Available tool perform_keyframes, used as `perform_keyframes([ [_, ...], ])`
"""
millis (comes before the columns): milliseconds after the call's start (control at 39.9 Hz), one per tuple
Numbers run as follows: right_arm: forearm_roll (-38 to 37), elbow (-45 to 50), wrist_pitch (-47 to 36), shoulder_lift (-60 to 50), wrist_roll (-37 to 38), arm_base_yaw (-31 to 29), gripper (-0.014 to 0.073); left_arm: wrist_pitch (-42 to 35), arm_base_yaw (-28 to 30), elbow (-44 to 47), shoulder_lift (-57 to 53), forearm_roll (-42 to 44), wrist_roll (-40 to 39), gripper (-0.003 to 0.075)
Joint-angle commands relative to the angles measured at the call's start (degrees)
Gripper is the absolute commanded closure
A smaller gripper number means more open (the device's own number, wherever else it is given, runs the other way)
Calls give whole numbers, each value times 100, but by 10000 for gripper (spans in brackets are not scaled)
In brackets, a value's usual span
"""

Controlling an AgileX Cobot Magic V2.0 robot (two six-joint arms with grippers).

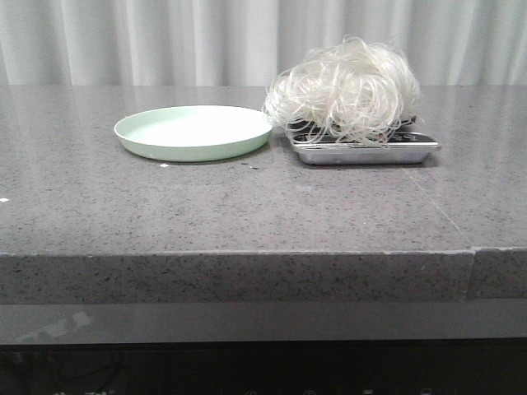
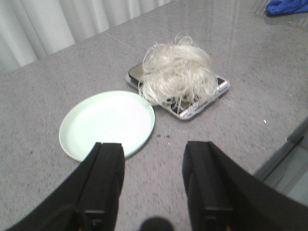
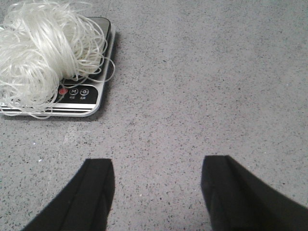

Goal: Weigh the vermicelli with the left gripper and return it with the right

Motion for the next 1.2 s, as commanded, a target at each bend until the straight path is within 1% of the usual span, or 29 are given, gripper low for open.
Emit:
perform_keyframes([
  [0,-28,-204,-415,29,-31,2,74,-374,-21,256,-514,-122,-31,332],
  [200,-28,-204,-455,29,-31,2,74,-374,-21,864,-1074,-123,-31,332],
  [426,44,-315,-577,29,-94,34,74,-385,-21,946,-1116,-123,-31,332],
  [526,98,-589,-479,203,-208,226,74,-410,-21,946,-1116,-123,-31,332],
  [726,125,-1277,-286,1026,-427,1016,74,-419,-21,946,-1116,-123,-31,332],
  [926,125,-1988,-292,2066,-427,1552,74,-419,-21,946,-1116,-123,-31,332],
  [1177,129,-3042,-248,3454,-427,1614,74,-419,-21,946,-1116,-123,-31,332],
])
